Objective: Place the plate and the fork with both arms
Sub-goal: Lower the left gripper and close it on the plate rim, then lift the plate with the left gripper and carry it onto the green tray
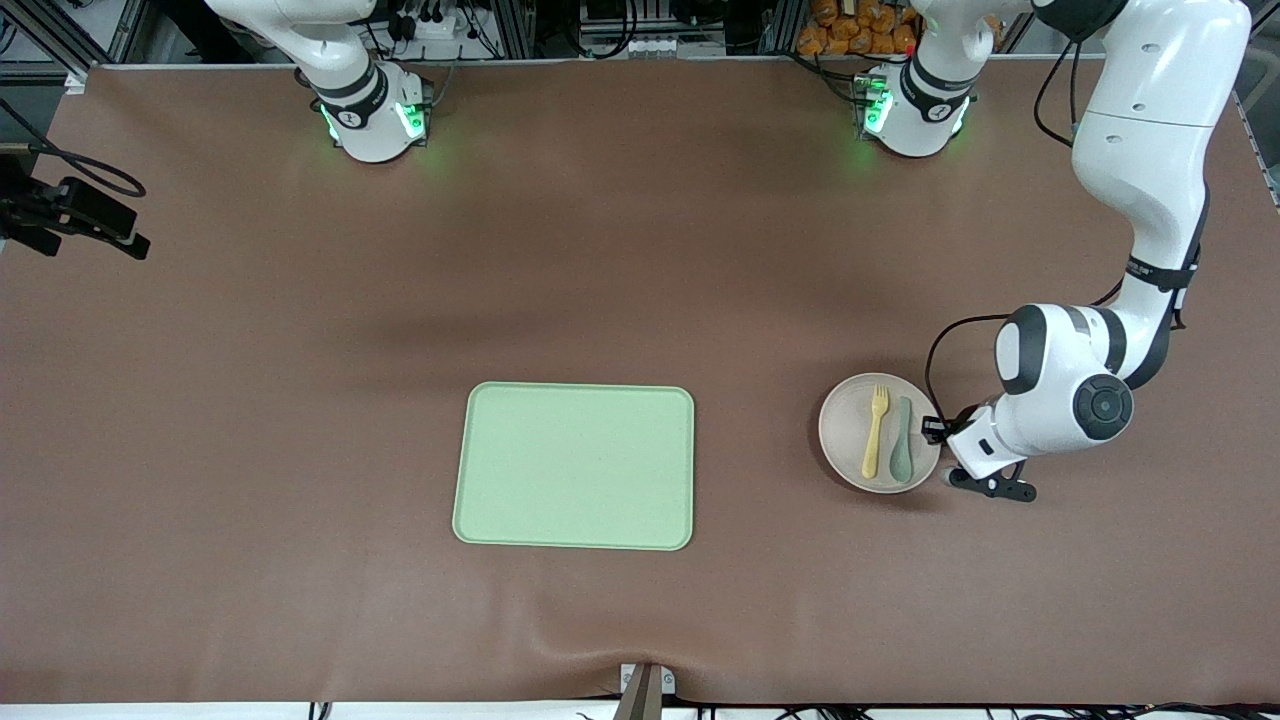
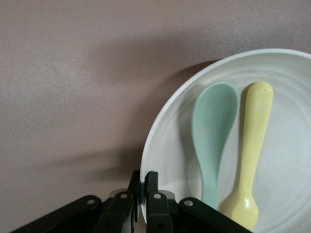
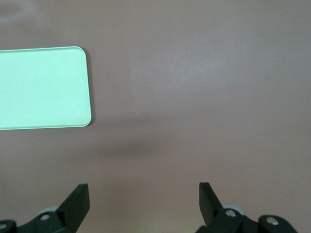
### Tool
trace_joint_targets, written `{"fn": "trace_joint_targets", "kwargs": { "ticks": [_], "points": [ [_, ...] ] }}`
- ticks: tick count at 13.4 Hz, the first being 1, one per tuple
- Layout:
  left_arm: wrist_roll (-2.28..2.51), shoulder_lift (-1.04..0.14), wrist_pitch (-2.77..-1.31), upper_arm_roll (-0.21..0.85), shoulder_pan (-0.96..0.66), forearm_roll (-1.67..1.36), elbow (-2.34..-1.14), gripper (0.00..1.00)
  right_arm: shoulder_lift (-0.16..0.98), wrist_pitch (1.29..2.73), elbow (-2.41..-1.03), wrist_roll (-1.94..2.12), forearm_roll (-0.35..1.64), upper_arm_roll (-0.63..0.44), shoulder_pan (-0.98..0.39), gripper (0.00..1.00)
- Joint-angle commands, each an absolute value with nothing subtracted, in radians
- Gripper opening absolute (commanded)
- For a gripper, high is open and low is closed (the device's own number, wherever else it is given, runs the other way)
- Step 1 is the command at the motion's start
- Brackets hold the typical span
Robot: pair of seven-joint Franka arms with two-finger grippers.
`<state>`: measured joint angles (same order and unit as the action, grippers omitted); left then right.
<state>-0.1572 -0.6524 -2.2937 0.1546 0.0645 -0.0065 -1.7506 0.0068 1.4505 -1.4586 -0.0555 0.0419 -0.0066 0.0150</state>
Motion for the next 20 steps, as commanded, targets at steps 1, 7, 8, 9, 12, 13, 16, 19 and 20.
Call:
{"fn": "trace_joint_targets", "kwargs": {
  "ticks": [1, 7, 8, 9, 12, 13, 16, 19, 20],
  "points": [
    [-0.161, -0.646, -2.301, 0.147, 0.051, -0.006, -1.759, 0.0, 0.005, 1.442, -1.454, -0.063, 0.054, -0.014, 0.009, 1.0],
    [-0.169, -0.519, -2.194, 0.175, 0.063, -0.029, -1.749, 0.0, 0.005, 1.442, -1.454, -0.063, 0.054, -0.014, 0.009, 1.0],
    [-0.169, -0.496, -2.178, 0.181, 0.063, -0.055, -1.746, 0.0, 0.005, 1.442, -1.454, -0.063, 0.054, -0.014, 0.009, 1.0],
    [-0.169, -0.474, -2.171, 0.184, 0.063, -0.087, -1.746, 0.0, 0.006, 1.442, -1.456, -0.063, 0.054, -0.014, 0.009, 1.0],
    [-0.126, -0.445, -2.154, 0.213, 0.057, -0.129, -1.733, 0.0, 0.005, 1.442, -1.454, -0.063, 0.054, -0.014, 0.009, 1.0],
    [-0.092, -0.448, -2.129, 0.233, 0.055, -0.127, -1.714, 0.0, 0.005, 1.442, -1.456, -0.063, 0.054, -0.014, 0.009, 1.0],
    [0.035, -0.454, -2.085, 0.296, 0.048, -0.129, -1.652, 0.0, 0.006, 1.44, -1.456, -0.063, 0.054, -0.014, 0.009, 1.0],
    [0.18, -0.486, -2.066, 0.331, -0.013, -0.129, -1.582, 0.0, 0.006, 1.44, -1.456, -0.063, 0.054, -0.014, 0.009, 1.0],
    [0.237, -0.503, -2.066, 0.331, -0.043, -0.127, -1.557, 0.0, 0.006, 1.44, -1.456, -0.063, 0.054, -0.014, 0.009, 1.0]
  ]
}}
